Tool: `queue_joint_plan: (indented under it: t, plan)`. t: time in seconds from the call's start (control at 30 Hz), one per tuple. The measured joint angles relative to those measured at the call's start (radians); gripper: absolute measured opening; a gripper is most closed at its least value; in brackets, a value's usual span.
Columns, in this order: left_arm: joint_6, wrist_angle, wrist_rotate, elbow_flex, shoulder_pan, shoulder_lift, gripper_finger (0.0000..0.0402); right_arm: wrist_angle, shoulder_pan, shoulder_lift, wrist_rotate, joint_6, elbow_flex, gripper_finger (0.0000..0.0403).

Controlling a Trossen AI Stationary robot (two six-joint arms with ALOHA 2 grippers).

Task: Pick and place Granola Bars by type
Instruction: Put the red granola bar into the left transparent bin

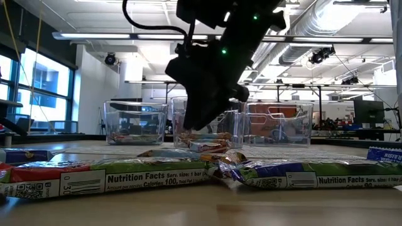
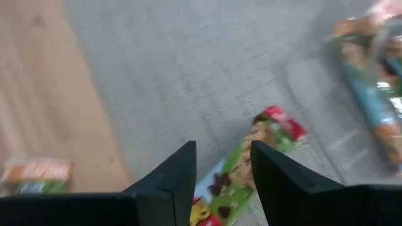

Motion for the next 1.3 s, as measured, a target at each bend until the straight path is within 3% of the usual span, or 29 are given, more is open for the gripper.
queue_joint_plan:
  t: [0.23,0.4,0.57,1.1,1.3]
  plan:
    - [0.003,0.006,0.039,0.000,0.000,0.000,0.0228,0.042,0.000,0.000,-0.087,0.045,0.000,0.0136]
    - [0.003,0.006,0.039,0.000,0.000,0.000,0.0228,0.041,0.000,0.001,0.002,0.152,0.000,0.0136]
    - [0.003,0.006,0.039,0.000,0.000,0.000,0.0228,0.057,0.000,0.001,0.125,0.360,0.000,0.0136]
    - [0.003,0.117,0.038,0.000,0.000,0.000,0.0228,0.081,0.001,0.001,0.150,0.597,0.000,0.0136]
    - [0.003,0.159,0.038,0.000,0.000,0.000,0.0228,0.045,0.006,0.001,0.134,0.601,0.000,0.0144]
